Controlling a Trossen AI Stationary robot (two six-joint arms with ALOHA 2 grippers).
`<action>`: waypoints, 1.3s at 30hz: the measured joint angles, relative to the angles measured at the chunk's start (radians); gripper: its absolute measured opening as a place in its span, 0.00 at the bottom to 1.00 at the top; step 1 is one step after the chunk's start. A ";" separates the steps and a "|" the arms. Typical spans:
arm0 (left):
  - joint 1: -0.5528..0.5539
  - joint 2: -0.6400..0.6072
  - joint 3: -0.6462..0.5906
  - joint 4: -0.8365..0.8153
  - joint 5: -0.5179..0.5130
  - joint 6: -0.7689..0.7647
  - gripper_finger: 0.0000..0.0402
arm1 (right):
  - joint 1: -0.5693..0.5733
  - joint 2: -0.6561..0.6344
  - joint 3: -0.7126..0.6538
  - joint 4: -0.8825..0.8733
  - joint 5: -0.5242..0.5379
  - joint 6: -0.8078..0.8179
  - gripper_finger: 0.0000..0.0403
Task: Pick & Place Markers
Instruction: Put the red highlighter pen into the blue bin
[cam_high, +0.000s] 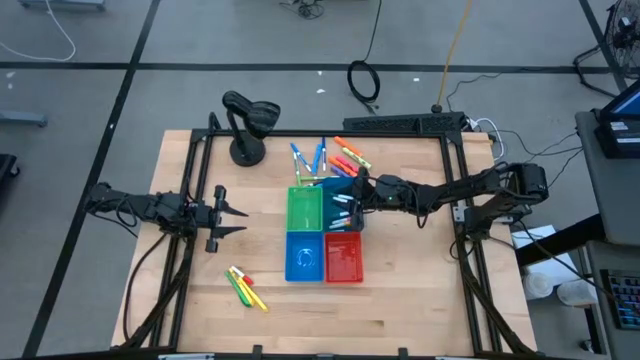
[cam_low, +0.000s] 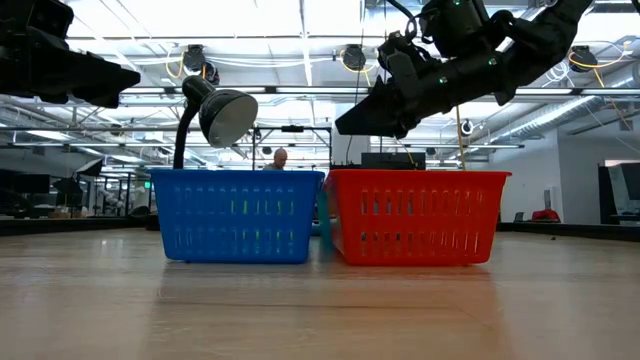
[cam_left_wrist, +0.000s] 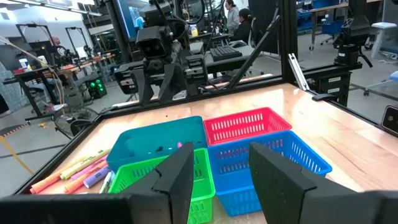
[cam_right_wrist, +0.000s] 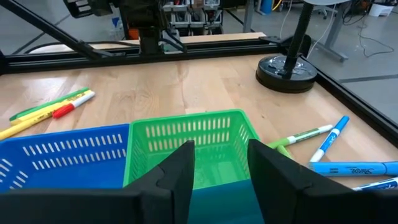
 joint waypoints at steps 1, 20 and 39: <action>0.000 0.000 0.000 0.000 0.000 0.000 0.40 | 0.000 0.000 0.000 0.000 0.000 0.000 0.34; 0.000 0.000 0.000 0.000 0.000 0.000 0.40 | 0.033 -0.016 0.000 0.031 0.000 -0.063 0.33; 0.008 0.025 0.000 0.015 0.236 -0.129 0.40 | 0.416 -0.303 -0.124 0.047 0.004 -0.190 0.32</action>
